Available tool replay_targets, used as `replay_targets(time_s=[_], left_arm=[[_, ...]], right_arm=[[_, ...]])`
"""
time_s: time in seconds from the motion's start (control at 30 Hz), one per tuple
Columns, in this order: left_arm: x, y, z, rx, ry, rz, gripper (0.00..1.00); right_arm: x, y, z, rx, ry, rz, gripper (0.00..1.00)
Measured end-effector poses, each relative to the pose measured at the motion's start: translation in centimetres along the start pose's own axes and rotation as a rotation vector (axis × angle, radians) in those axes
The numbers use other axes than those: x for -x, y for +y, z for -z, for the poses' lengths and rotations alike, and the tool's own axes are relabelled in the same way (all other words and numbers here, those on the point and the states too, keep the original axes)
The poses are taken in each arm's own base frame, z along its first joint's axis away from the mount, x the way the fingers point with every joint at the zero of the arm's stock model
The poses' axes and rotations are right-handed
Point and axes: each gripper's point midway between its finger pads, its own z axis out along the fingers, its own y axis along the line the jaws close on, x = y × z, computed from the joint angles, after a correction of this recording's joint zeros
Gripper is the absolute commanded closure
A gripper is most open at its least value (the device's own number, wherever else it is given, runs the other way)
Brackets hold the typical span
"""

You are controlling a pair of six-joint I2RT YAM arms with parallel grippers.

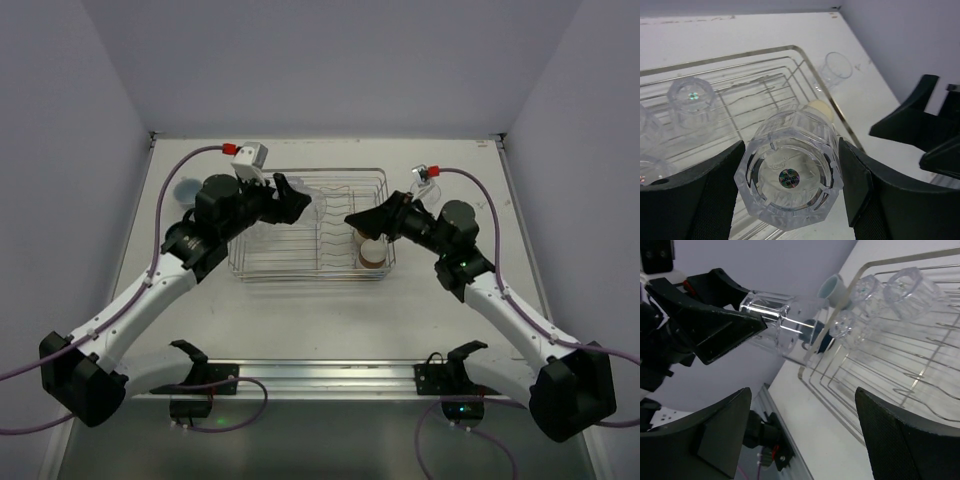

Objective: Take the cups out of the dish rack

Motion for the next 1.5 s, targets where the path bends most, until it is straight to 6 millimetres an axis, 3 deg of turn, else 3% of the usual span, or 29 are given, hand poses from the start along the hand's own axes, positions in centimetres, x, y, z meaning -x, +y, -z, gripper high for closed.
replay_targets(time_s=[0.1,0.33,0.5,0.63,0.8,0.83,0.9,1.07,1.2,1.3,1.4,1.5], left_arm=[[-0.3,-1.7,1.0,-0.101,-0.038,0.059,0.73],[-2.3,-4.3,1.2,-0.283,-0.018,0.203,0.74],[-1.7,-6.0,1.8,-0.377,-0.041,0.257,0.74],[-1.1,-7.3,2.4,-0.451,-0.065,0.286,0.73],[-1.6,-7.7,2.6,-0.490,-0.075,0.334,0.58],[-1.7,-7.7,2.7,-0.495,-0.077,0.342,0.57],[-1.4,-8.0,2.9,-0.514,-0.088,0.365,0.46],[0.1,-9.4,4.5,-0.566,-0.139,0.357,0.06],[-0.1,-8.7,4.6,-0.508,-0.136,0.300,0.00],[0.6,-7.3,4.8,-0.392,-0.137,0.221,0.00],[2.3,-6.1,6.2,-0.283,-0.167,0.120,0.00],[3.2,-4.6,7.8,-0.190,-0.187,0.031,0.00]], right_arm=[[-0.4,1.5,-0.9,0.078,0.018,-0.025,0.17],[-1.8,4.5,-1.9,0.207,0.063,-0.048,0.25],[-1.7,4.9,-2.0,0.224,0.057,-0.050,0.27],[-1.5,5.5,-2.1,0.250,0.048,-0.056,0.40],[-1.6,6.8,-2.3,0.327,0.064,-0.087,0.74],[-1.5,7.2,-2.3,0.344,0.064,-0.095,0.87],[-1.3,8.1,-1.9,0.383,0.060,-0.111,0.96],[-0.4,10.8,-0.7,0.487,0.031,-0.102,1.00],[-0.1,9.7,-0.6,0.429,0.018,-0.097,1.00],[0.7,7.0,-1.0,0.275,0.003,-0.070,1.00],[3.1,4.2,-1.3,0.089,-0.027,-0.010,1.00],[7.4,1.7,-0.6,-0.138,-0.077,0.099,1.00]])
